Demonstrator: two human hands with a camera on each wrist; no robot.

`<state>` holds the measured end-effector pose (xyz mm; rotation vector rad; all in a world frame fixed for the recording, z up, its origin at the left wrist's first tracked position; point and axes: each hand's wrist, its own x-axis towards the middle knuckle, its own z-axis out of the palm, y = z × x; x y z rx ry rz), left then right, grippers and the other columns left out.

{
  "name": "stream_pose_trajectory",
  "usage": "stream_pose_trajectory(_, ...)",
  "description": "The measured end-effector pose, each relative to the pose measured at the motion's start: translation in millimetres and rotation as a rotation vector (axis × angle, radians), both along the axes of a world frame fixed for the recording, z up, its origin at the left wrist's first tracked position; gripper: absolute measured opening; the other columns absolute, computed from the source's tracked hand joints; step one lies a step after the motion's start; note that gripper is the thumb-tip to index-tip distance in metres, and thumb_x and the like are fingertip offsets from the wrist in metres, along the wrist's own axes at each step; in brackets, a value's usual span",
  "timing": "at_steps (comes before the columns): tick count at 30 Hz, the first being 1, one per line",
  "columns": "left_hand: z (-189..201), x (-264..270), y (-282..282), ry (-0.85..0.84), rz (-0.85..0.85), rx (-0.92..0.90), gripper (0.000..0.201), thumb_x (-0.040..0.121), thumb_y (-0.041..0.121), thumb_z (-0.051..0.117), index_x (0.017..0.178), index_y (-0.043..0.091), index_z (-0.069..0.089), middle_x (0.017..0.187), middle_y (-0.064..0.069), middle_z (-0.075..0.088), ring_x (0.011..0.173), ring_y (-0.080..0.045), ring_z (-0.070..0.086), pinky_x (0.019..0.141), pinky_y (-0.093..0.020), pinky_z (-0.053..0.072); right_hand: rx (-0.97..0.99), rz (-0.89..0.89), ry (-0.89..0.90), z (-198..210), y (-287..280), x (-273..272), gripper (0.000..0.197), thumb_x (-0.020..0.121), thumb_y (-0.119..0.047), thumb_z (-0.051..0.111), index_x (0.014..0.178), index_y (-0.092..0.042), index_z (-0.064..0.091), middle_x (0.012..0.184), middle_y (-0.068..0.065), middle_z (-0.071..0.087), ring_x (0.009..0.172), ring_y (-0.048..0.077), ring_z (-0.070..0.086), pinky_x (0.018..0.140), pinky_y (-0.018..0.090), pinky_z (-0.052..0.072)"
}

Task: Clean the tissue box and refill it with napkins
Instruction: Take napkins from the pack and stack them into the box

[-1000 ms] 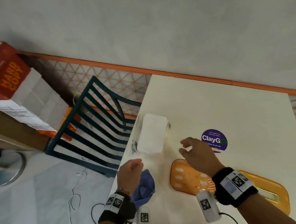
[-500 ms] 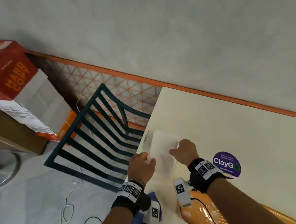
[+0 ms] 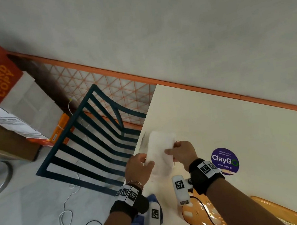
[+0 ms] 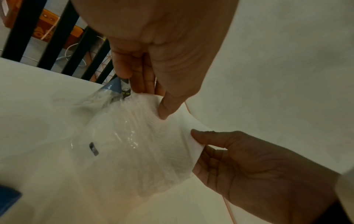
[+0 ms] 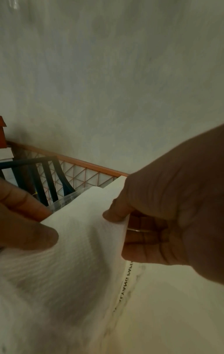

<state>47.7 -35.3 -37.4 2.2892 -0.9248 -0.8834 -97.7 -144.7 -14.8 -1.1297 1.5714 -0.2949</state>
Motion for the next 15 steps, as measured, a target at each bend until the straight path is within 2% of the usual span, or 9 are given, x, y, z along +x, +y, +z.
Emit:
stream_pose_trajectory(3, -3, 3, 3, 0.061, 0.053, -0.011, 0.047, 0.078, 0.046, 0.078, 0.12, 0.027, 0.068, 0.107, 0.01, 0.068, 0.1, -0.013, 0.066, 0.089, -0.034, 0.056, 0.076, -0.015, -0.135, 9, 1, -1, 0.018, 0.082, -0.003, 0.077, 0.099, -0.001, 0.071, 0.103, 0.017, 0.076, 0.095, 0.035, 0.074, 0.082, 0.047, 0.064)
stream_pose_trajectory(6, 2, 3, 9, 0.12, 0.127, -0.035, 0.063, 0.079, 0.056, 0.078, 0.131, 0.025, 0.061, 0.118, 0.005, 0.067, 0.104, -0.015, 0.065, 0.086, -0.031, 0.054, 0.185, -0.011, -0.315, 25, 4, -5, 0.025, 0.09, -0.001, 0.069, 0.114, 0.004, 0.065, 0.111, 0.016, 0.075, 0.098, 0.031, 0.074, 0.071, 0.035, 0.063)
stream_pose_trajectory(8, 11, 0, 17, 0.217, 0.209, -0.075, 0.074, 0.074, 0.064, 0.078, 0.133, 0.025, 0.057, 0.121, 0.002, 0.066, 0.105, -0.018, 0.065, 0.087, -0.034, 0.055, 0.212, -0.019, -0.433, 34, 6, -12, 0.028, 0.092, -0.003, 0.067, 0.119, 0.003, 0.064, 0.113, 0.015, 0.076, 0.102, 0.032, 0.074, 0.078, 0.037, 0.062)
stream_pose_trajectory(10, 21, -5, 27, 0.424, 0.313, -0.164, 0.088, 0.062, 0.077, 0.077, 0.131, 0.026, 0.058, 0.118, 0.001, 0.068, 0.104, -0.02, 0.067, 0.087, -0.04, 0.058, 0.231, -0.059, -0.554, 40, 9, -21, 0.032, 0.094, -0.005, 0.067, 0.125, -0.001, 0.064, 0.119, 0.014, 0.074, 0.11, 0.032, 0.071, 0.09, 0.042, 0.06)
stream_pose_trajectory(12, 31, -13, 35, 0.704, 0.333, -0.244, 0.092, 0.061, 0.081, 0.074, 0.132, 0.025, 0.06, 0.117, -0.004, 0.072, 0.107, -0.023, 0.07, 0.092, -0.044, 0.058, 0.242, -0.109, -0.657, 46, 16, -32, 0.034, 0.094, -0.005, 0.066, 0.128, -0.004, 0.064, 0.124, 0.012, 0.073, 0.115, 0.031, 0.069, 0.094, 0.043, 0.058)
stream_pose_trajectory(13, 37, -20, 37, 0.88, 0.327, -0.281, 0.085, 0.068, 0.074, 0.074, 0.135, 0.023, 0.058, 0.12, -0.007, 0.073, 0.111, -0.024, 0.071, 0.098, -0.048, 0.056, 0.245, -0.128, -0.7, 50, 21, -38, 0.035, 0.094, -0.005, 0.066, 0.129, -0.005, 0.063, 0.125, 0.012, 0.072, 0.117, 0.032, 0.068, 0.094, 0.042, 0.058)
stream_pose_trajectory(15, 52, -35, 36, 1.181, 0.318, -0.332, 0.066, 0.083, 0.047, 0.069, 0.141, 0.019, 0.054, 0.128, -0.012, 0.071, 0.12, -0.03, 0.068, 0.106, -0.052, 0.05, 0.251, -0.145, -0.755, 54, 33, -48, 0.037, 0.095, -0.003, 0.065, 0.131, -0.005, 0.062, 0.128, 0.013, 0.07, 0.121, 0.033, 0.066, 0.095, 0.042, 0.057)
